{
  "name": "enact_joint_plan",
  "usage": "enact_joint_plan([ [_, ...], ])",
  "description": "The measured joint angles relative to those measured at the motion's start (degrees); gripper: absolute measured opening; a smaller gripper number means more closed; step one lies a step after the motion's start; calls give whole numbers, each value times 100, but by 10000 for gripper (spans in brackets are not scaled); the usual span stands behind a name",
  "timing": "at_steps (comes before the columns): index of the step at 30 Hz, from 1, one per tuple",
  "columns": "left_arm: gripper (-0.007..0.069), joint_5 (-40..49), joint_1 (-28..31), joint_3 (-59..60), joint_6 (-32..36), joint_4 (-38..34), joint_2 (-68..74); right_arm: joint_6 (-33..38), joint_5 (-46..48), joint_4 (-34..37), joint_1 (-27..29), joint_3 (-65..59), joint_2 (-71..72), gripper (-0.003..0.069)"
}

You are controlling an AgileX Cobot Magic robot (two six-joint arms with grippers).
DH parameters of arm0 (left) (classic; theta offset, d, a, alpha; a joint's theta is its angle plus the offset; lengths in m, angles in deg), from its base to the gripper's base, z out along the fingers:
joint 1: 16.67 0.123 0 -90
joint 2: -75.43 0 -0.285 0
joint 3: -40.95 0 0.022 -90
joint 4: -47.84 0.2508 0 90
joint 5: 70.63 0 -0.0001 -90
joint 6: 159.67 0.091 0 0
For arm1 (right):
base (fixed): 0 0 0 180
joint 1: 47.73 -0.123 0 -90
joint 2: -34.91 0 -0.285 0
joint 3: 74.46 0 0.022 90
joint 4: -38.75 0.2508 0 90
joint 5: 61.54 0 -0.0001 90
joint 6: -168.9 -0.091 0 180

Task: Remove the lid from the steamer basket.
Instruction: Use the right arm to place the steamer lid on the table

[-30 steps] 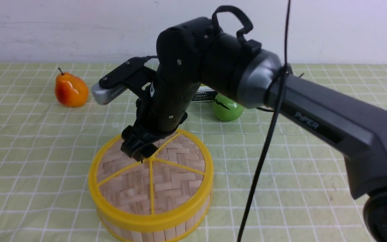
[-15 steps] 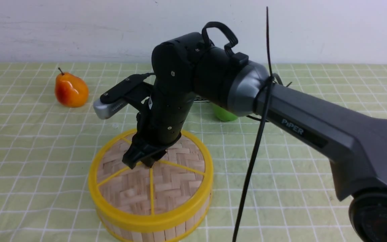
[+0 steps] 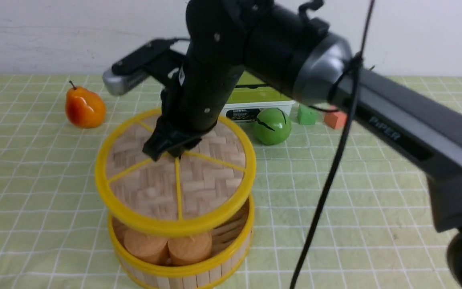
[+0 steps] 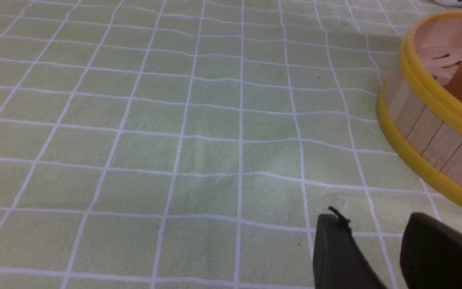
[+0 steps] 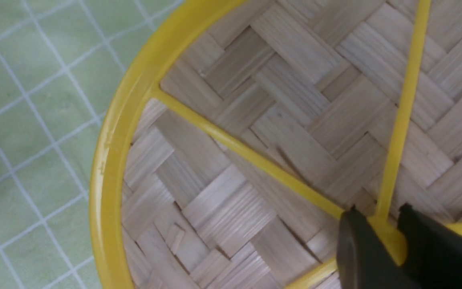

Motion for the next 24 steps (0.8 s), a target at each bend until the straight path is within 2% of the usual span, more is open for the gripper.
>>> enact_joint_plan([
  [5, 239, 0, 0, 0, 0, 0, 0, -44, 0, -137, 228, -240, 810, 80],
  [11, 239, 0, 0, 0, 0, 0, 0, -127, 0, -178, 1125, -2474, 2314, 80],
  [14, 239, 0, 0, 0, 0, 0, 0, -147, -37, -178, 1538, -3436, 2632, 80],
  [18, 239, 0, 0, 0, 0, 0, 0, -244, -1045, -10, 2293, -5011, 2849, 80],
  [19, 239, 0, 0, 0, 0, 0, 0, -257, -1186, 21, 2375, -5131, 2832, 80],
  [21, 239, 0, 0, 0, 0, 0, 0, -269, -2087, 171, 2620, -5779, 2633, 80],
  [24, 239, 0, 0, 0, 0, 0, 0, -296, -2714, 189, 2748, -6044, 2319, 80],
])
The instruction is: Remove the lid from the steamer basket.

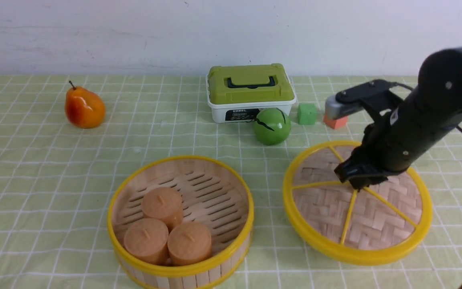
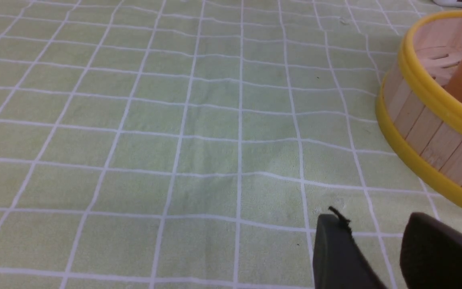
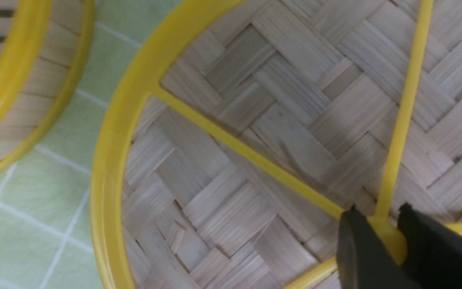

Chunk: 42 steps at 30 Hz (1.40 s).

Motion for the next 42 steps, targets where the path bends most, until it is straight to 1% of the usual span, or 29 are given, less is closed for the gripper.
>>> enact_joint_plan([
  [5, 239, 0, 0, 0, 0, 0, 0, -5, -306, 17, 31, -58, -477, 82],
  [7, 239, 0, 0, 0, 0, 0, 0, -5, -330, 67, 31, -60, -618, 113],
  [8, 239, 0, 0, 0, 0, 0, 0, -5, -338, 69, 31, -60, -646, 139],
  [12, 239, 0, 0, 0, 0, 0, 0, -136, -258, 86, 31, 46, -589, 317],
  [13, 239, 0, 0, 0, 0, 0, 0, -151, -130, 86, 31, 97, -495, 372],
  [15, 239, 0, 0, 0, 0, 0, 0, -153, -13, 86, 31, 141, -354, 414],
  [16, 239, 0, 0, 0, 0, 0, 0, -153, 151, 86, 31, 185, -74, 464],
  [18, 239, 0, 0, 0, 0, 0, 0, -147, 328, 77, 31, 198, 354, 503],
  [19, 239, 0, 0, 0, 0, 0, 0, -110, 512, 57, 31, 210, 851, 521],
  [20, 239, 0, 0, 0, 0, 0, 0, -103, 556, 51, 31, 210, 980, 526],
  [21, 239, 0, 0, 0, 0, 0, 0, -90, 671, 46, 31, 190, 1443, 527],
  [23, 239, 0, 0, 0, 0, 0, 0, -81, 786, 46, 31, 19, 2117, 514],
  [24, 239, 0, 0, 0, 0, 0, 0, -76, 792, 46, 31, 19, 2183, 514],
  [26, 239, 0, 0, 0, 0, 0, 0, -68, 838, 46, 31, -486, 3082, 463],
  [27, 239, 0, 0, 0, 0, 0, 0, -68, 838, 46, 31, -486, 3143, 463],
  [28, 239, 0, 0, 0, 0, 0, 0, -68, 829, 46, 31, -787, 3625, 420],
  [30, 239, 0, 0, 0, 0, 0, 0, -85, 771, 62, 31, -1250, 4156, 348],
  [31, 239, 0, 0, 0, 0, 0, 0, -85, 763, 62, 31, -1296, 4215, 348],
  [32, 239, 0, 0, 0, 0, 0, 0, -152, 691, 104, 31, -1748, 4751, 255],
  [33, 239, 0, 0, 0, 0, 0, 0, -152, 682, 103, 31, -1748, 4810, 255],
  [34, 239, 0, 0, 0, 0, 0, 0, -233, 590, 122, 31, -2130, 5293, 158],
  [36, 239, 0, 0, 0, 0, 0, 0, -280, 468, 127, 31, -2424, 5829, 61],
  [37, 239, 0, 0, 0, 0, 0, 0, -288, 402, 127, 31, -2581, 6114, 24],
  [39, 239, 0, 0, 0, 0, 0, 0, -292, 332, 64, 31, -2828, 6644, -12],
  [42, 239, 0, 0, 0, 0, 0, 0, -295, 332, -18, 31, -3024, 7159, -20],
])
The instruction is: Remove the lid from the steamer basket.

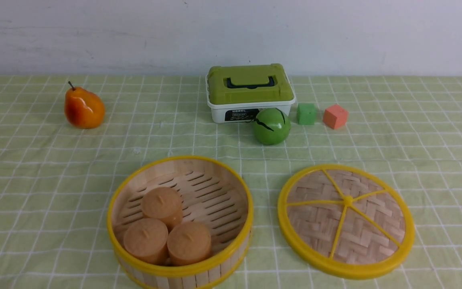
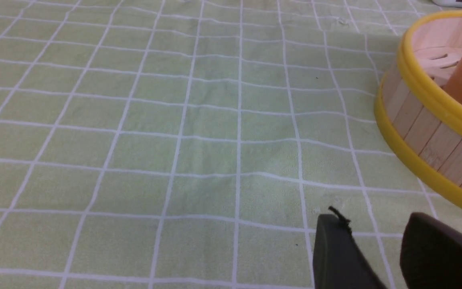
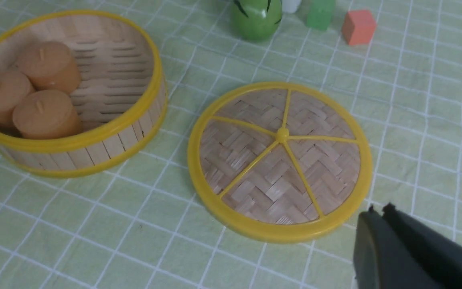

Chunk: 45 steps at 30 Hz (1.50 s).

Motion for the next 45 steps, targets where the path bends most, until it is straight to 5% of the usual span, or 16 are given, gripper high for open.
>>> enact_joint_plan([
  [10, 239, 0, 0, 0, 0, 0, 0, -5, 608, -648, 0, -399, 1507, -15],
  [17, 239, 0, 0, 0, 0, 0, 0, -53, -1768, -758, 0, -1839, 2267, -13],
  [18, 239, 0, 0, 0, 0, 0, 0, -190, -2680, -758, 0, -2529, 2464, -13],
  [24, 239, 0, 0, 0, 0, 0, 0, -859, -4225, -758, 369, -4200, 2831, -7],
  [34, 239, 0, 0, 0, 0, 0, 0, -1202, -3615, -860, 1975, -4456, 2831, -3],
  [45, 239, 0, 0, 0, 0, 0, 0, -1215, -2771, -865, 1951, -4444, 2831, 11],
])
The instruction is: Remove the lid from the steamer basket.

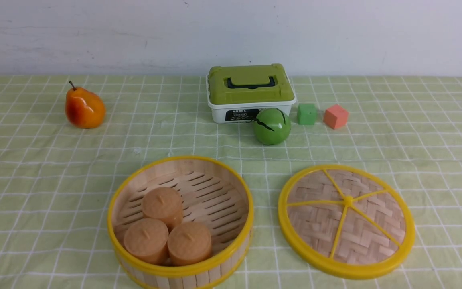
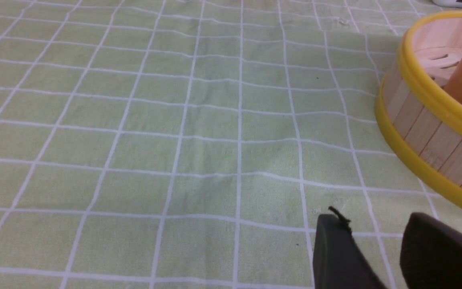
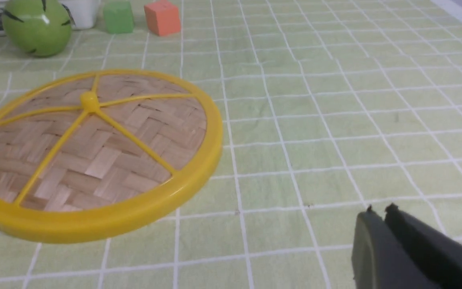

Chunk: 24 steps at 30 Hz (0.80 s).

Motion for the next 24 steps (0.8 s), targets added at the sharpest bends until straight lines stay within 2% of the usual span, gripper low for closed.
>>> enact_joint_plan([
  [8, 239, 0, 0, 0, 0, 0, 0, -284, 157, -37, -186, 29, 0, 23],
  [24, 239, 0, 0, 0, 0, 0, 0, -289, 178, -57, -186, 33, 0, 42],
])
